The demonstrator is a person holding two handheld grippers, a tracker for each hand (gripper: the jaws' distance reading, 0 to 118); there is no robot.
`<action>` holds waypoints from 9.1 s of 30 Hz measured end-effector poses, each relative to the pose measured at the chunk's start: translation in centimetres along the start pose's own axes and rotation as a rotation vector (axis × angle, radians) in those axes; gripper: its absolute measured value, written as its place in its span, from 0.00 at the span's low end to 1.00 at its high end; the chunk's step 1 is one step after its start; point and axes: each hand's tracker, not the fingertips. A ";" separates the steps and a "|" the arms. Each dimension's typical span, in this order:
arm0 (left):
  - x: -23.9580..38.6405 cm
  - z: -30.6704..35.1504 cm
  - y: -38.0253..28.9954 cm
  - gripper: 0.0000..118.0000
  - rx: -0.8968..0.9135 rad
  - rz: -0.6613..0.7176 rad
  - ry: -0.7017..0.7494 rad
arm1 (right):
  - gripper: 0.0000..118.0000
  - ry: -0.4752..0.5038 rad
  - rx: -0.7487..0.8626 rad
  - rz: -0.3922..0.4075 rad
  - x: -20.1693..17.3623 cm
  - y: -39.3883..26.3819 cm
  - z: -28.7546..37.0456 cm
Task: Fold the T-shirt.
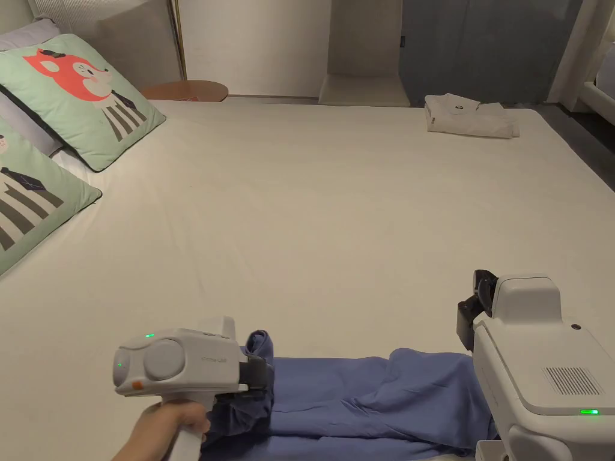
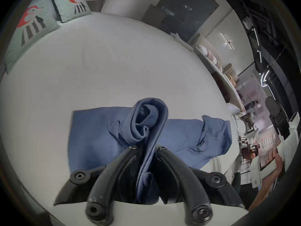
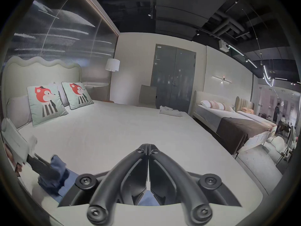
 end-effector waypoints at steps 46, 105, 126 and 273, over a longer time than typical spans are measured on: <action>7.2 -6.2 -9.7 0.01 0.263 -0.354 0.237 | 0.01 -0.068 -0.059 -0.045 3.7 -1.8 0.8; -8.3 11.2 -0.2 0.09 0.198 0.091 0.081 | 0.01 0.023 -0.086 -0.020 0.2 -1.6 -0.8; 12.4 -4.9 -1.6 0.11 -0.036 -0.314 0.120 | 0.01 -0.051 -0.097 -0.043 4.3 -2.4 0.7; -2.7 -0.8 0.8 0.16 -0.109 0.147 -0.204 | 0.01 0.340 -0.616 -0.037 -8.0 -9.9 -6.9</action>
